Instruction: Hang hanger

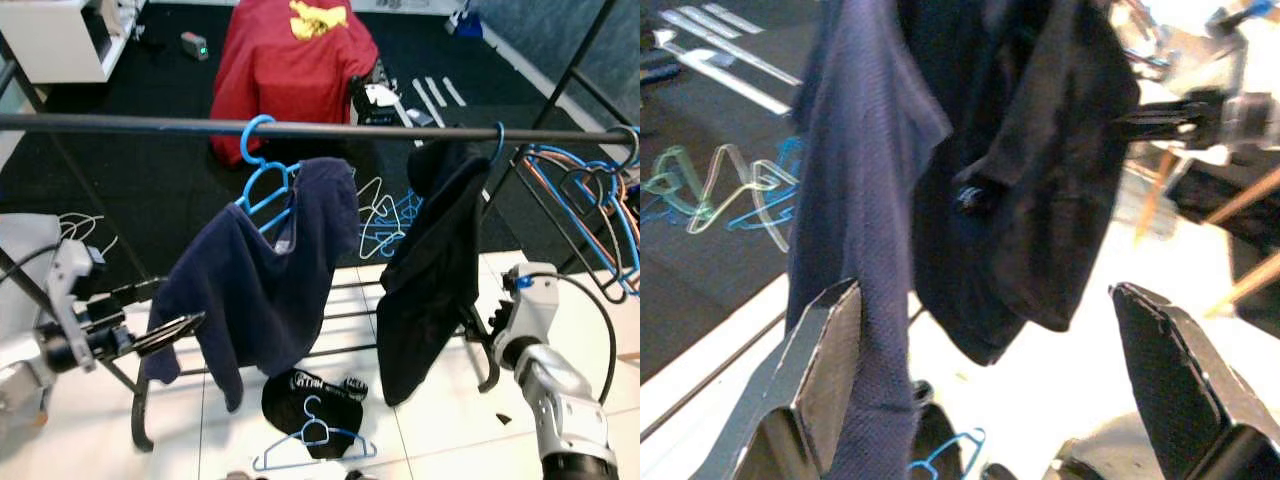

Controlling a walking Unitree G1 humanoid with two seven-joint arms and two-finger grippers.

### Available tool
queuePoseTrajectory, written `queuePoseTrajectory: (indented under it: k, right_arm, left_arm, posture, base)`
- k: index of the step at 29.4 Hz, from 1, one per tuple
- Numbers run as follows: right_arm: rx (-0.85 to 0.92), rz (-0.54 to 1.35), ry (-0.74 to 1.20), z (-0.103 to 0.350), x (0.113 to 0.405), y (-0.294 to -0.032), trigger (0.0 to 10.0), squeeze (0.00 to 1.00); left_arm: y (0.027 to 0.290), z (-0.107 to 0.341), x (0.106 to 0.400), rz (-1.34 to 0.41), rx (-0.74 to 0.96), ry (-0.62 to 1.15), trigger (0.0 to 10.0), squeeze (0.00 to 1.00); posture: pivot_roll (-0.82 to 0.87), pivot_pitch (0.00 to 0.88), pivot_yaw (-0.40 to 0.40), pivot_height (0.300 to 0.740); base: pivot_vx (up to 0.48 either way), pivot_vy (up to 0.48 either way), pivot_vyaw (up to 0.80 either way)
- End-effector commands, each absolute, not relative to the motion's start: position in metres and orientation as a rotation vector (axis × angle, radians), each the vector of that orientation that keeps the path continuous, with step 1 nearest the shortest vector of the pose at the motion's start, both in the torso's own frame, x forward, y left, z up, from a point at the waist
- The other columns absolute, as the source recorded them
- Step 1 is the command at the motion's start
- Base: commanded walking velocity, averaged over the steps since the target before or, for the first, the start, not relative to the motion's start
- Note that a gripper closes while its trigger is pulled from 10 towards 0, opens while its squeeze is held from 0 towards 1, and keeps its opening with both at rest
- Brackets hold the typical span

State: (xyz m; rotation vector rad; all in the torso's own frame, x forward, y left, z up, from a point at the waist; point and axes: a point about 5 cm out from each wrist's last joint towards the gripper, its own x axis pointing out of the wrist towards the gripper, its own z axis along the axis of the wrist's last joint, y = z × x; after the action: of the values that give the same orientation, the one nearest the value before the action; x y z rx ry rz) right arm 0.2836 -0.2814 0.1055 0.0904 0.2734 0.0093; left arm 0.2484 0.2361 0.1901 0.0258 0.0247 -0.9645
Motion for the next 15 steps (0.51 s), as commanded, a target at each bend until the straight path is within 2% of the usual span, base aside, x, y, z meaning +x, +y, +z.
queuePoseTrajectory:
  k: [1,3,6,7,9,10,14,15]
  right_arm:
    - [0.083,0.022,0.305,0.094,0.28,-0.275,10.0,1.0]
    - [0.079,0.023,0.329,0.085,0.277,-0.269,10.0,1.0]
    - [0.076,0.02,0.331,0.084,0.276,-0.266,10.0,0.98]
    - [0.072,0.018,0.333,0.083,0.276,-0.266,10.0,0.27]
    - [0.07,0.016,0.335,0.083,0.276,-0.266,10.0,0.27]
    - [0.063,0.014,0.337,0.083,0.276,-0.266,10.0,0.0]
    - [0.061,0.014,0.337,0.083,0.276,-0.267,10.0,0.0]
    - [0.06,0.014,0.334,0.084,0.276,-0.266,10.0,0.0]
  left_arm:
    - [0.236,0.213,0.244,-1.017,0.039,-0.038,10.0,0.0]
    - [0.237,0.242,0.254,-0.95,0.047,-0.184,10.0,0.0]
    - [0.237,0.252,0.263,-0.868,0.05,-0.246,10.0,0.0]
    - [0.233,0.249,0.27,-0.818,0.076,-0.239,10.0,0.0]
    - [0.231,0.246,0.275,-0.787,0.094,-0.232,10.0,0.0]
    - [0.221,0.232,0.281,-0.747,0.126,-0.158,10.0,0.0]
    - [0.217,0.228,0.282,-0.744,0.123,-0.136,10.0,0.0]
    - [0.211,0.218,0.287,-0.696,0.129,-0.085,10.0,0.0]
  posture:
    - [0.05,0.182,-0.086,0.74]
    - [0.05,0.182,-0.087,0.74]
    - [0.06,0.182,-0.088,0.74]
    - [0.06,0.18,-0.086,0.74]
    - [0.06,0.18,-0.086,0.74]
    - [0.05,0.178,-0.085,0.74]
    - [0.05,0.177,-0.084,0.74]
    - [0.05,0.177,-0.084,0.74]
  base:
    - [0.0,0.0,0.0]
    - [0.0,0.0,0.0]
    - [0.0,0.0,0.0]
    - [0.0,0.0,0.0]
    - [0.0,0.0,0.0]
    - [0.0,0.0,0.0]
    - [0.0,0.0,0.0]
    - [0.0,0.0,0.0]
